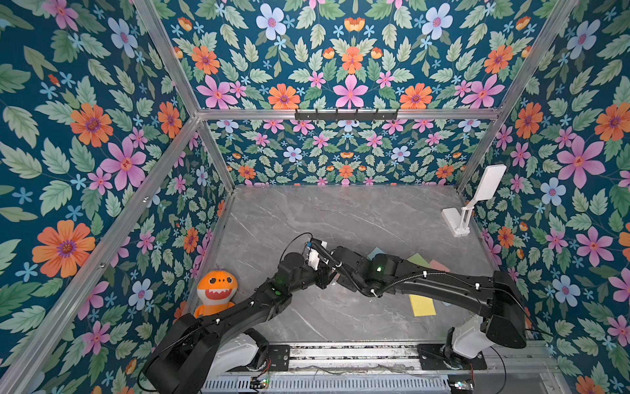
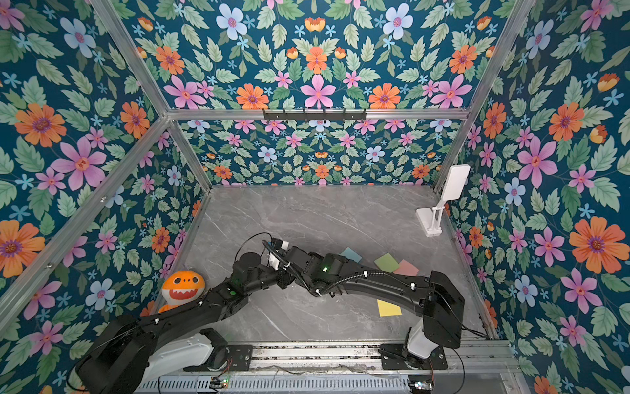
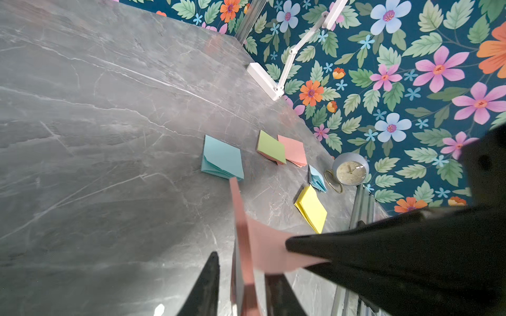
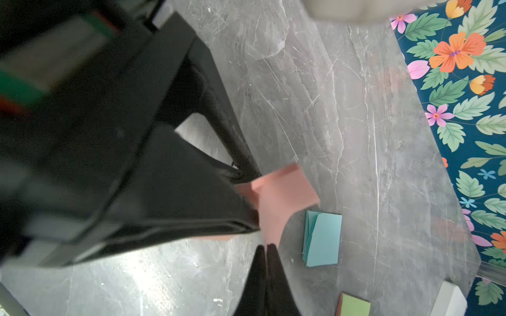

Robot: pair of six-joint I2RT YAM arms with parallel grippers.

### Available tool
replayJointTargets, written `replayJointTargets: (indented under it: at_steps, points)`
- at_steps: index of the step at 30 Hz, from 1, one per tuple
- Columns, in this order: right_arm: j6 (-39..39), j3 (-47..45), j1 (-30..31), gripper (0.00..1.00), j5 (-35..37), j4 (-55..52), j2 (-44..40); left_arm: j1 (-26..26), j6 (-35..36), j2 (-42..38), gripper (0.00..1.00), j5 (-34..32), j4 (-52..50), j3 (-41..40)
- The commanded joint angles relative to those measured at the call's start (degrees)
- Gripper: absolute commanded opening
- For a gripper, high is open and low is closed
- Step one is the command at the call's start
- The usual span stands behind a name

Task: Tear off pages from different memo pads
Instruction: Tear off the paper from the memo pad.

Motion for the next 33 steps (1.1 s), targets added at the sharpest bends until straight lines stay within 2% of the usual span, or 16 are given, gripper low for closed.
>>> replayJointTargets:
  at_steps: [1, 8, 13, 20, 29, 33]
  points:
    - [0.1, 0.6, 0.1, 0.0, 0.3, -0.8, -0.7, 0.1, 0.2, 0.4, 0.24, 2.2, 1.2, -0.1]
    - [0.4, 0.4, -0.5, 0.0, 3.0, -0.4, 0.1, 0.1, -1.1, 0.3, 0.0, 2.5, 1.6, -0.1]
    - [3.2, 0.6, -3.6, 0.0, 6.7, 0.6, 1.4, 0.1, -3.7, 1.1, 0.0, 0.4, 1.2, -1.0]
    - [6.9, -0.1, -8.8, 0.0, 1.5, 1.7, 0.7, 0.9, -8.8, 4.5, 0.0, 1.5, -1.1, 0.1]
    - [10.4, -1.2, -14.3, 0.0, 0.8, 3.3, 1.5, 1.7, -10.8, 7.0, 0.0, 4.0, 0.6, 0.7]
    - [16.0, 3.2, -23.7, 0.0, -3.3, 0.0, 6.5, 9.2, -11.8, 9.0, 0.0, 5.6, -3.2, 1.6]
